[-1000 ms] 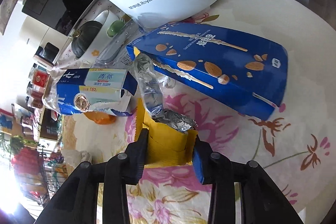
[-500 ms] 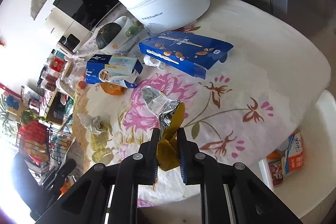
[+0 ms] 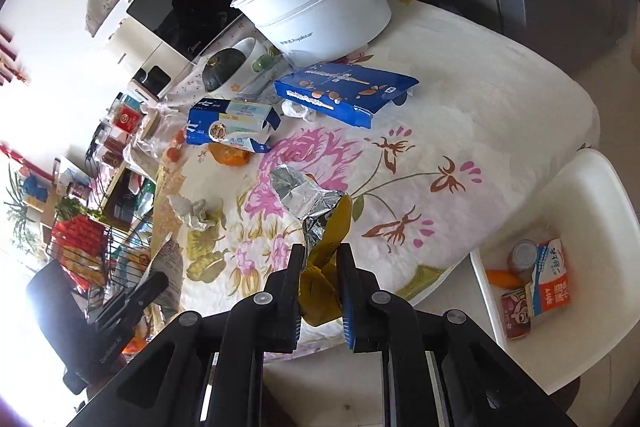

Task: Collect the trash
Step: 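Carry the white wrapper and yellow bag over the white bin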

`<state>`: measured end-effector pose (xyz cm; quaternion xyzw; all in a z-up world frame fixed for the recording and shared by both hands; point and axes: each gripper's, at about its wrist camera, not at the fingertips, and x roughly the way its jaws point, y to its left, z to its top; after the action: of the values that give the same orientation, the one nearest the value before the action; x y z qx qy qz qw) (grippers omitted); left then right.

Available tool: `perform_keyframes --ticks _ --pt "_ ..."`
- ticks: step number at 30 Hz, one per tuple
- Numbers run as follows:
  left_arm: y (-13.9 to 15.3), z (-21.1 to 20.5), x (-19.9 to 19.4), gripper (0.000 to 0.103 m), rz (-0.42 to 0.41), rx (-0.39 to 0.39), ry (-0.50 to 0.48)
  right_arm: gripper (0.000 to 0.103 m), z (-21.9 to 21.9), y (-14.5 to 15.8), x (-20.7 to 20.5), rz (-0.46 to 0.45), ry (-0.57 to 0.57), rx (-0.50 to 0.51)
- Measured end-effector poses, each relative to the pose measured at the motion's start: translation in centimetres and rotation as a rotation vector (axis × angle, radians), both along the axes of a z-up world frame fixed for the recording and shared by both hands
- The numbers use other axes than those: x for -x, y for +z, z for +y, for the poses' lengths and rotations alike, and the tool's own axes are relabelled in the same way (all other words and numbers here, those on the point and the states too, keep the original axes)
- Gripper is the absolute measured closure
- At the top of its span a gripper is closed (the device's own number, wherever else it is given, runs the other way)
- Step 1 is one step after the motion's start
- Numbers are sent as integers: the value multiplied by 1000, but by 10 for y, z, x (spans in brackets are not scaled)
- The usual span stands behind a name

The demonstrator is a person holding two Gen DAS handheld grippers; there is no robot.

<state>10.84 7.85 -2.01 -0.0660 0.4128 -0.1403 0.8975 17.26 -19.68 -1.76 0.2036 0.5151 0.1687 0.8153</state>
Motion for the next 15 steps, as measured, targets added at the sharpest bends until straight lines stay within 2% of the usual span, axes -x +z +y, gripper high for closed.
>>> perform_keyframes --ticks 8,15 --pt "-2 -30 -3 92 -3 -2 -48 87 -29 0 16 2 -13 39" --pt "-9 -72 -9 92 5 -1 -116 87 -77 -8 34 19 -67 64"
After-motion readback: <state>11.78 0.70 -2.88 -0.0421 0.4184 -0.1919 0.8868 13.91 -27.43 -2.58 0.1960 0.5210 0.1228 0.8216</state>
